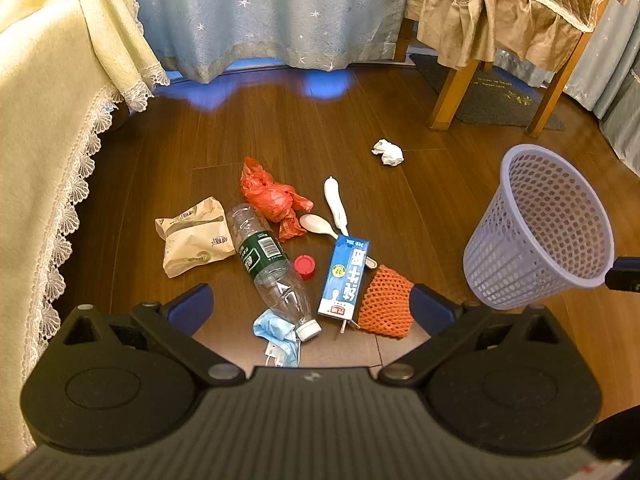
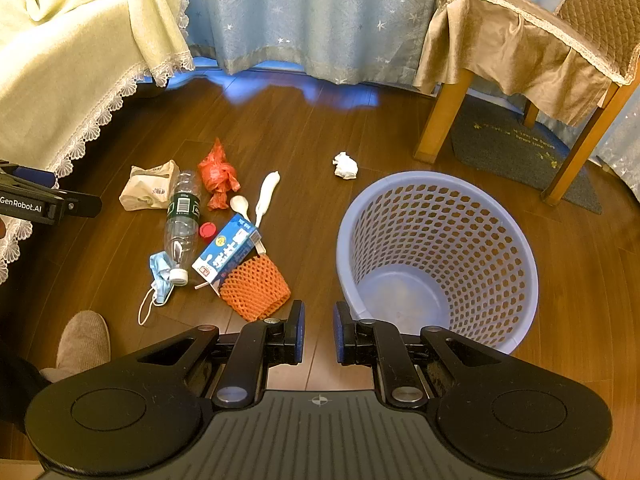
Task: Collect trash
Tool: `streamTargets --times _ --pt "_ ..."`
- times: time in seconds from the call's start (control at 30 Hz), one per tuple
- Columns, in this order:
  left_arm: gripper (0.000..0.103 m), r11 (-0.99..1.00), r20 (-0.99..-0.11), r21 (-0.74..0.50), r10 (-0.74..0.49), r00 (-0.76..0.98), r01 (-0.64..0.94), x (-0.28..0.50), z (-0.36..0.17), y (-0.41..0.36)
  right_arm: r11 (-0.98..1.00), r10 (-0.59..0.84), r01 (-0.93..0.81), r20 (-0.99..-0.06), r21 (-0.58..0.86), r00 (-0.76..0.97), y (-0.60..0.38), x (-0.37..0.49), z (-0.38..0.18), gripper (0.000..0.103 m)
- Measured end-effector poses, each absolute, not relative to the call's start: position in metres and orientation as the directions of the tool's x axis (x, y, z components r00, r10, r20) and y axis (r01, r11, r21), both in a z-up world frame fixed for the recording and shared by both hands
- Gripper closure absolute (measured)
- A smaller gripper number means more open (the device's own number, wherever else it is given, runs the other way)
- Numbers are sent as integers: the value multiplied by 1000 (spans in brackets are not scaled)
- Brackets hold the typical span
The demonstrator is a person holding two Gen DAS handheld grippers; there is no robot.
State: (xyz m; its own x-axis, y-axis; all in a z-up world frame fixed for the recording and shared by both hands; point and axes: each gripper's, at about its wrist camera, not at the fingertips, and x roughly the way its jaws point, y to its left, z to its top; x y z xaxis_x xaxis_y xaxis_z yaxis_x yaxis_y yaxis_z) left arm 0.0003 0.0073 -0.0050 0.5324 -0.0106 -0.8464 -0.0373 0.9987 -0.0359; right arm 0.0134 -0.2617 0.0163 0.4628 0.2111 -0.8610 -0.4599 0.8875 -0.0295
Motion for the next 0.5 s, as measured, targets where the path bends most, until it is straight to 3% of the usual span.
streamTargets --times 0.5 --pt "1 998 -846 -30 1 533 -48 1 -4 8 887 212 -460 -860 -30 465 -262 13 16 93"
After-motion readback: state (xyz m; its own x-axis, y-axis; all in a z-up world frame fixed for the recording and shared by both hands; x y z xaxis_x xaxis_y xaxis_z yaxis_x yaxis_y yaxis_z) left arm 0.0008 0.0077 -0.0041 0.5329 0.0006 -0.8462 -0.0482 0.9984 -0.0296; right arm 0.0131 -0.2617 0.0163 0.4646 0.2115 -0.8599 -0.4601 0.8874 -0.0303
